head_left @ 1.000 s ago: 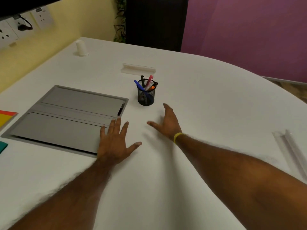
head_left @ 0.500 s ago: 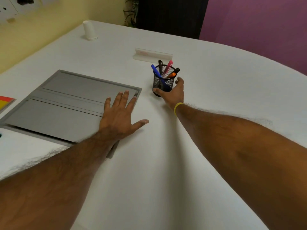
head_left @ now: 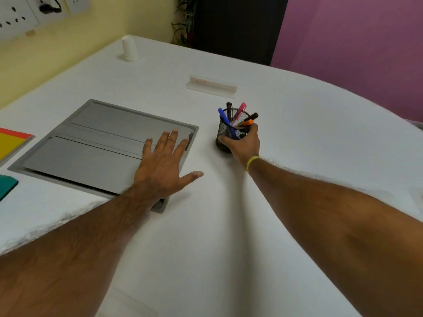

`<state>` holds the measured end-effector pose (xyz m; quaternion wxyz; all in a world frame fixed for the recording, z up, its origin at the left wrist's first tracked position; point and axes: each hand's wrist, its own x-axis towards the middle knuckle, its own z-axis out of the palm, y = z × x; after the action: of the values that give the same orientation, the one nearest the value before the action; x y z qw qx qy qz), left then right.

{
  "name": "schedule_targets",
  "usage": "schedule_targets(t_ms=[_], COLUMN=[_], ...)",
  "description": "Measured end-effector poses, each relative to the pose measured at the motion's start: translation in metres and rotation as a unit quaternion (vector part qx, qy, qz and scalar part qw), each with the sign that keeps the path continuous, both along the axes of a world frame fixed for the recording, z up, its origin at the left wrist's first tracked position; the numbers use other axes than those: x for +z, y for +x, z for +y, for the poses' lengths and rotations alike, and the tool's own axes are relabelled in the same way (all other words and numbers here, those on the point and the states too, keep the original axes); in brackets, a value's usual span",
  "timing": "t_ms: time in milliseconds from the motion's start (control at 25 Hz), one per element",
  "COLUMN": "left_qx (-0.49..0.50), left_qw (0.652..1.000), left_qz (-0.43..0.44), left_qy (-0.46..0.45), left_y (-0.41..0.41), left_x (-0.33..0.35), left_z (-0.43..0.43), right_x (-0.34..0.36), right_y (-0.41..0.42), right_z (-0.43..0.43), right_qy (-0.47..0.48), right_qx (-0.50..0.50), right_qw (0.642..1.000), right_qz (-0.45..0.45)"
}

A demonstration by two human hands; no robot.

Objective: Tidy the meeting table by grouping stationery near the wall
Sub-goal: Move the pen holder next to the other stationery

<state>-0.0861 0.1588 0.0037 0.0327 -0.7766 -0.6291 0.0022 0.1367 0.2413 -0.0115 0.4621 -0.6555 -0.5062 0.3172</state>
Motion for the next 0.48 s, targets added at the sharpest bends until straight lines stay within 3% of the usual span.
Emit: schedule_targets(t_ms=[200,480], left_qx=[0.011,0.010], left_qw=[1.000,0.999], left_qz=[-0.006,-0.034], left_qy=[-0.001,-0.015], left_y=[-0.011,-0.016], left_x=[0.035,0.082], left_z=[-0.081,-0.210], right_x=[0.037,0.088], right_y=[0.009,0.010], right_z=[-0.110,-0.289], right_qy=[-0.023,-0.050], right_qx=[0.029,-0.006], right_qw=[0.999,0.998], right_qz=[0.013,0.034])
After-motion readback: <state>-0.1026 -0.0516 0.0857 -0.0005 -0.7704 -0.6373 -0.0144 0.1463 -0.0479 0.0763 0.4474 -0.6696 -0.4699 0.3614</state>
